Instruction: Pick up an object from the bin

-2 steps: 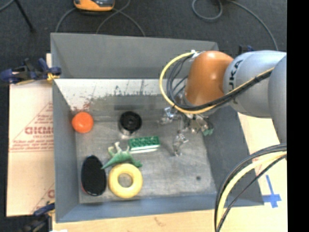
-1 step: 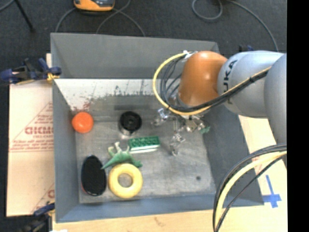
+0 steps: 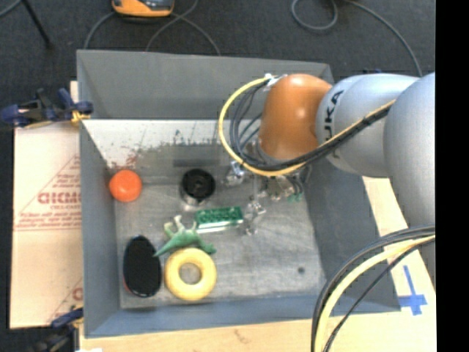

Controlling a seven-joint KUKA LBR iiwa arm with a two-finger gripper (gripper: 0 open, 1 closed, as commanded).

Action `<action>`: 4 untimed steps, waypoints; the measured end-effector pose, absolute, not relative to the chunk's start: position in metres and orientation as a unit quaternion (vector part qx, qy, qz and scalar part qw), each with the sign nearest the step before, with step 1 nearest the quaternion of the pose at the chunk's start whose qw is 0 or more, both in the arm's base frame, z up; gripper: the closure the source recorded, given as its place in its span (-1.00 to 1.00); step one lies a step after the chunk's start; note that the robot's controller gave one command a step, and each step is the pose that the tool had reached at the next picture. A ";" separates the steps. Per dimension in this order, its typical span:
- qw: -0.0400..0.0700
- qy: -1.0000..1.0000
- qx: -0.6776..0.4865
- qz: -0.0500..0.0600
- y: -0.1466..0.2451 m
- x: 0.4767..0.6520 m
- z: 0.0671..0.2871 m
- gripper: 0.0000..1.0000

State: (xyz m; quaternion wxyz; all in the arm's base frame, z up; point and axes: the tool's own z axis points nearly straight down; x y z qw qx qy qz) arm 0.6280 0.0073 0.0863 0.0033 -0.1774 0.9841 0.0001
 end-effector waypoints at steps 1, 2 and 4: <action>0.002 0.965 -0.263 0.000 0.081 0.605 0.079 1.00; 0.002 0.965 -0.263 0.000 0.081 0.605 0.079 1.00; 0.002 0.964 -0.264 0.000 0.088 0.595 0.231 1.00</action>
Offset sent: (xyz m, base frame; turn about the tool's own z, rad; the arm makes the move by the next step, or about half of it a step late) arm 0.0000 0.0000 0.0000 0.0000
